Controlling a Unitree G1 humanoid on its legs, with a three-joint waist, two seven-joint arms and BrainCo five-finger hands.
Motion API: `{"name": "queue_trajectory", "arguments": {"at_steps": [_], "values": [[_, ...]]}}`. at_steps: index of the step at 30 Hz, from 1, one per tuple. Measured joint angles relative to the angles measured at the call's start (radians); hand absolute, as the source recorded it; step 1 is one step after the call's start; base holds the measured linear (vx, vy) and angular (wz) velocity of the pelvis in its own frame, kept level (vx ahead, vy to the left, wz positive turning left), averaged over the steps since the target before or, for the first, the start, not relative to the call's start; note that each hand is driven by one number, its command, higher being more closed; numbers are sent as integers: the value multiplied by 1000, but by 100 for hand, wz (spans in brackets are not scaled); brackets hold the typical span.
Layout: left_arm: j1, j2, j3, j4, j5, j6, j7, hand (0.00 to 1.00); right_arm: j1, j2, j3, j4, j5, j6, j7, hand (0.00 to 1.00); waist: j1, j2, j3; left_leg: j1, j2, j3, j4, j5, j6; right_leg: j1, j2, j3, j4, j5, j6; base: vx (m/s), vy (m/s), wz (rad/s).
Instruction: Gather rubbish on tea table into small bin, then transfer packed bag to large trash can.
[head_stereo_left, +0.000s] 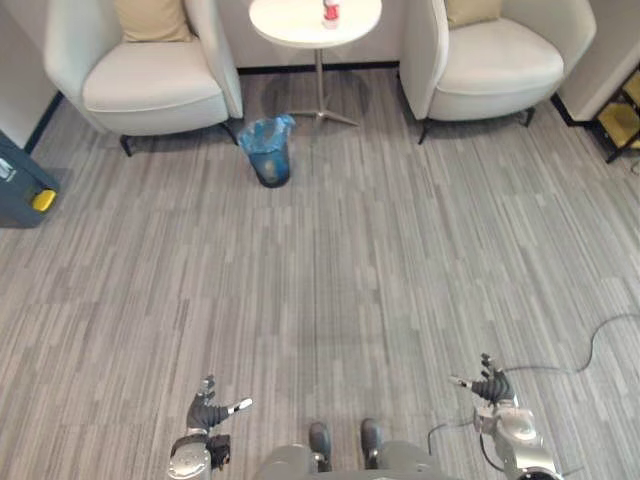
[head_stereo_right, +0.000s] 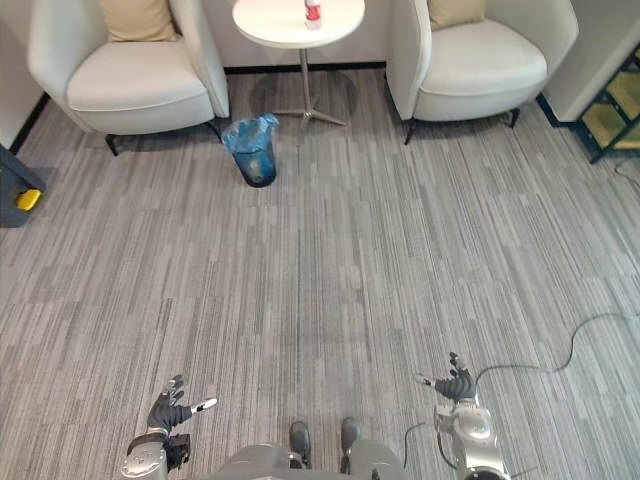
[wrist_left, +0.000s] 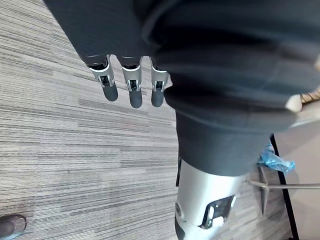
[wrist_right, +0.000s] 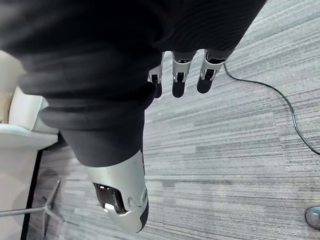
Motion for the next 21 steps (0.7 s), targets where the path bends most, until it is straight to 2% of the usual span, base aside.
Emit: {"name": "queue_trajectory", "arguments": {"at_steps": [2,3,5,6,7,8,9,10,11,12,13,14,15,16,17,18,19,20,21], "values": [[-6,1,-11,0,-1,2,9,0,-9,-4,3,-2,21,0,-2,0,-3,3,16,47,8,-11,-24,-10,5,-48,-29,-56,-47,-8,-3,366,-6,18],[-21,-2,-14,1,-7,3,11,0,-21,-14,4,-4,24,-1,-4,0,-18,15,34,78,29,-25,-37,-16,2,-78,-32,-87,-122,-2,-4,454,-70,45],[-49,-2,-19,1,-13,3,14,0,-41,-23,4,-8,27,-3,-8,0,-38,33,54,115,68,-50,-76,-19,-11,-134,-13,-98,-293,70,3,567,-132,55],[-59,2,-20,2,-13,3,23,0,-42,-22,5,-27,30,-3,-9,0,-51,25,56,141,74,-68,-96,-18,-36,-152,-9,-84,-412,173,-2,619,-179,49],[-63,0,-21,2,-12,3,28,0,-34,-23,4,-41,31,-3,-10,0,-57,23,56,158,79,-77,-97,-28,-53,-157,-10,-79,-405,243,-21,652,-203,44],[-69,-11,-21,4,-12,3,29,0,-31,-30,4,-55,31,-4,-17,0,-58,35,55,176,106,-85,-80,-35,-74,-171,-3,-83,-319,252,-78,545,-195,20],[-81,-8,-30,4,-12,3,28,0,-35,-26,4,-87,31,-6,-21,0,-57,34,56,152,120,-83,2,-11,-113,-178,-3,-92,-246,172,-95,644,-263,14],[-82,-10,-30,2,-12,1,28,0,-37,-24,5,-94,31,-7,-21,0,-58,34,56,126,129,-84,75,2,-131,-165,-2,-98,-232,142,-103,919,-368,26],[-76,-23,-28,3,-11,1,28,0,-31,-14,10,-105,31,-7,-24,0,-62,42,64,-1,180,-81,443,132,-117,-47,23,-124,-270,81,-127,662,-270,26],[-71,-30,-28,1,-11,0,27,0,-23,-7,21,-114,31,-7,-26,0,-58,43,65,-48,207,-77,580,174,-105,9,40,-127,-299,68,-131,683,-266,13],[-62,-37,-28,-5,-11,0,27,0,-14,7,36,-127,32,-8,-31,0,-46,40,69,-108,246,-59,756,158,-86,96,66,-122,-344,61,-139,627,-213,-10],[-54,-48,-29,-14,-12,1,26,0,-8,31,44,-159,35,-17,-43,0,-21,17,79,-197,265,-21,909,124,-72,221,77,-105,-410,54,-152,627,-213,-17],[-52,-52,-29,-19,-12,1,26,0,-7,35,45,-167,36,-21,-44,0,-16,12,79,-218,264,-10,921,118,-71,244,76,-100,-423,53,-152,698,-176,-19],[-48,-69,-30,-43,-12,-1,25,0,-5,45,46,-197,45,-34,-46,0,8,3,78,-301,262,37,916,105,-52,323,75,-82,-494,52,-153,450,-86,-15],[-42,-77,-30,-56,-12,-3,26,0,-10,46,46,-204,49,-40,-46,0,15,3,78,-347,259,55,890,102,-48,358,76,-76,-529,51,-153,668,-94,-31],[-35,-90,-30,-70,-12,-8,25,0,-25,43,45,-208,55,-42,-46,0,35,4,78,-424,243,87,790,95,-37,413,75,-58,-590,43,-154,549,-10,-47],[-32,-98,-32,-72,-12,-8,25,0,-37,38,45,-208,57,-42,-46,0,63,4,79,-489,207,82,632,96,-38,457,64,-33,-629,22,-137,554,15,-57],[-32,-100,-32,-72,-12,-9,26,0,-43,35,46,-201,60,-42,-45,0,72,4,79,-509,186,72,538,102,-47,478,59,-23,-642,5,-127,578,59,-62],[-19,-107,-33,-71,-13,-6,26,0,-56,27,43,-183,62,-41,-47,0,88,4,78,-511,144,42,325,141,-95,521,51,-3,-658,-27,-109,607,124,-63]]}}
